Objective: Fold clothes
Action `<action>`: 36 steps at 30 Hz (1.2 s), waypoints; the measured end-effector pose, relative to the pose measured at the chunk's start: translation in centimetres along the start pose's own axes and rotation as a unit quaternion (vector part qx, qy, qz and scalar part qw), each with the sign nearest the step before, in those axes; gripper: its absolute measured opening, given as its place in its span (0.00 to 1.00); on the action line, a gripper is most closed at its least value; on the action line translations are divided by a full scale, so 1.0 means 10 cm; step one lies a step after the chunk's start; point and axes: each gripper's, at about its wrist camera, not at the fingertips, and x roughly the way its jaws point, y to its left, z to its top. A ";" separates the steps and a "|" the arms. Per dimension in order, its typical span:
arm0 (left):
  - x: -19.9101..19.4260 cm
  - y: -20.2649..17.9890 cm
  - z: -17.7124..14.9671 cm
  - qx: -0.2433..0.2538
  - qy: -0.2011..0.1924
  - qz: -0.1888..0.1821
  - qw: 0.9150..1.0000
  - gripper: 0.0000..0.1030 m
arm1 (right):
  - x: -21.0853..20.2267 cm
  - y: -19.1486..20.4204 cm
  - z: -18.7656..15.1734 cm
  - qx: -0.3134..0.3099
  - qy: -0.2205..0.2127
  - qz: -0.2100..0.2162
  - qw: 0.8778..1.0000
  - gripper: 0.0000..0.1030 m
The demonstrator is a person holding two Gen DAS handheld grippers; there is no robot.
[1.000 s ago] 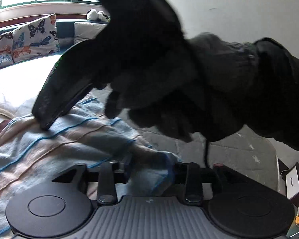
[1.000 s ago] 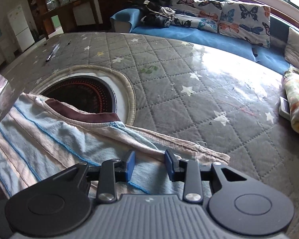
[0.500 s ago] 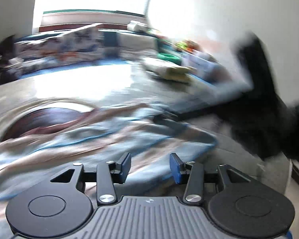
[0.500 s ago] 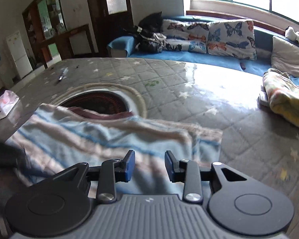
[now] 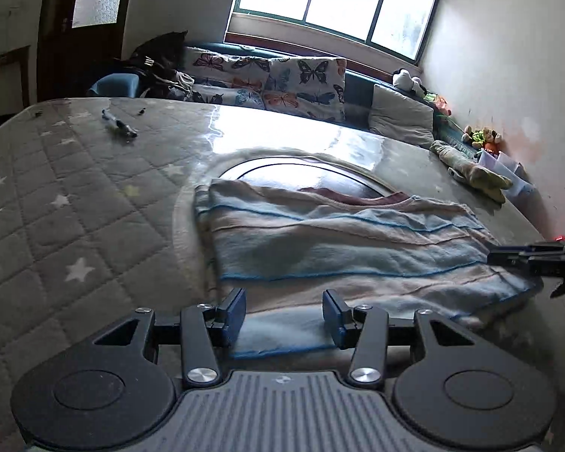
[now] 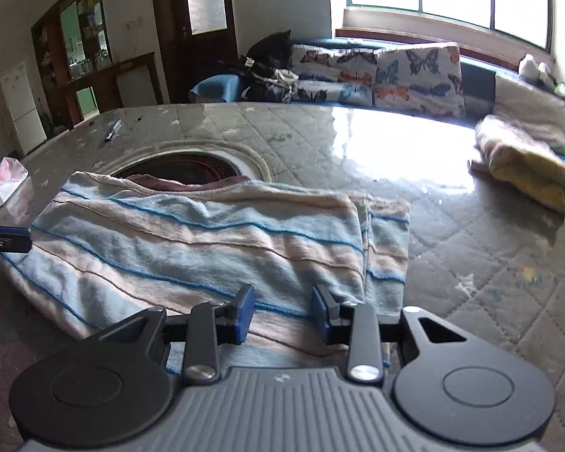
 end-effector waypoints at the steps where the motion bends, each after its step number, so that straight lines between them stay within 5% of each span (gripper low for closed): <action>1: -0.03 0.03 -0.02 0.002 -0.002 0.000 1.000 0.47 | 0.01 0.00 -0.01 0.000 0.000 0.000 1.000 0.35; 2: -0.02 0.02 -0.03 0.007 -0.003 0.000 1.000 0.47 | 0.01 0.01 -0.02 0.000 0.000 0.001 1.000 0.41; 7: -0.03 -0.11 0.04 0.023 -0.004 0.005 1.000 0.49 | 0.00 0.07 -0.02 -0.010 0.004 -0.014 1.000 0.41; 16: -0.01 -0.31 0.00 0.084 -0.002 -0.005 0.996 0.51 | -0.04 0.68 0.08 -0.066 -0.003 0.043 0.997 0.41; 21: 0.02 -0.20 -0.11 0.090 0.009 0.011 0.996 0.51 | 0.12 0.91 -0.03 -0.093 0.017 0.042 0.995 0.41; 30: -0.09 -0.05 0.10 0.076 0.002 0.004 0.997 0.51 | 0.01 0.80 0.04 -0.087 0.025 0.051 0.995 0.42; 36: 0.22 -0.04 0.47 0.066 -0.001 0.010 0.998 0.50 | 0.16 0.57 0.32 -0.062 0.014 0.027 0.998 0.42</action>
